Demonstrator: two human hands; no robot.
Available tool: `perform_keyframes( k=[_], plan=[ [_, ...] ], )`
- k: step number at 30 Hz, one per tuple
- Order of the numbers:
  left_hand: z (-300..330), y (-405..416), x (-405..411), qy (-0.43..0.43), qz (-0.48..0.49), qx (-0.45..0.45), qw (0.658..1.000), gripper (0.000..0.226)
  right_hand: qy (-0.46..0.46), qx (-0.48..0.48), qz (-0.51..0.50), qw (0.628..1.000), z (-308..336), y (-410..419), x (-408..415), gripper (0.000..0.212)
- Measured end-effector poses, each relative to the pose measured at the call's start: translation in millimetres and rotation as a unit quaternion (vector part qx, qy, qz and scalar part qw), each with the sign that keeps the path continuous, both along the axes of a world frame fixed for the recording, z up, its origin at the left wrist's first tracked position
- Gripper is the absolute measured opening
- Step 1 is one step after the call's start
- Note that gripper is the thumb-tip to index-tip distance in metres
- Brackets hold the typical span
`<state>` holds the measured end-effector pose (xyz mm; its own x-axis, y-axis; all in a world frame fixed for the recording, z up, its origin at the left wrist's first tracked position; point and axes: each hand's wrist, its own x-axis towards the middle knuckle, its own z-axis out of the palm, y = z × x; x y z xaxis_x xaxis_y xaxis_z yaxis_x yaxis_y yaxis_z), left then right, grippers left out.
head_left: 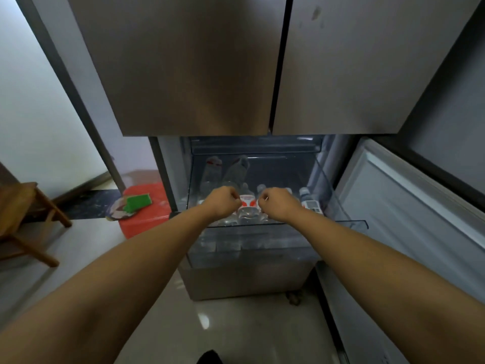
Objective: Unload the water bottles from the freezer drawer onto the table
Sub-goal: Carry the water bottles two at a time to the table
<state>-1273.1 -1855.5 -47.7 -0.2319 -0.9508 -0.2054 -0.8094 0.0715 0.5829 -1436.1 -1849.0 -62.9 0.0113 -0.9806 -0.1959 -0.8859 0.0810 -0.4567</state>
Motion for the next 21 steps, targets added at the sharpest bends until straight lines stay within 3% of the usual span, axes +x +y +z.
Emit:
perform_keyframes(
  k=[4,11,16,21],
  plan=[
    [-20.0,-45.8,10.5,-0.029,0.031,0.010,0.999,0.028,-0.031,0.046,-0.011,0.998,-17.4,-41.1,3.6,0.025],
    [-59.1,-129.0,26.2,-0.094,0.130,0.022,0.987,0.067,-0.101,0.102,-0.072,0.987,-42.4,-118.4,38.2,0.048],
    [-106.1,-175.1,30.6,-0.017,0.156,0.114,0.981,0.077,-0.123,0.142,-0.078,0.979,-72.8,-165.4,67.1,0.068],
    [-113.5,-185.8,28.8,0.041,0.163,0.103,0.980,0.087,-0.109,0.149,-0.057,0.981,-93.8,-184.3,62.5,0.069]
  ],
)
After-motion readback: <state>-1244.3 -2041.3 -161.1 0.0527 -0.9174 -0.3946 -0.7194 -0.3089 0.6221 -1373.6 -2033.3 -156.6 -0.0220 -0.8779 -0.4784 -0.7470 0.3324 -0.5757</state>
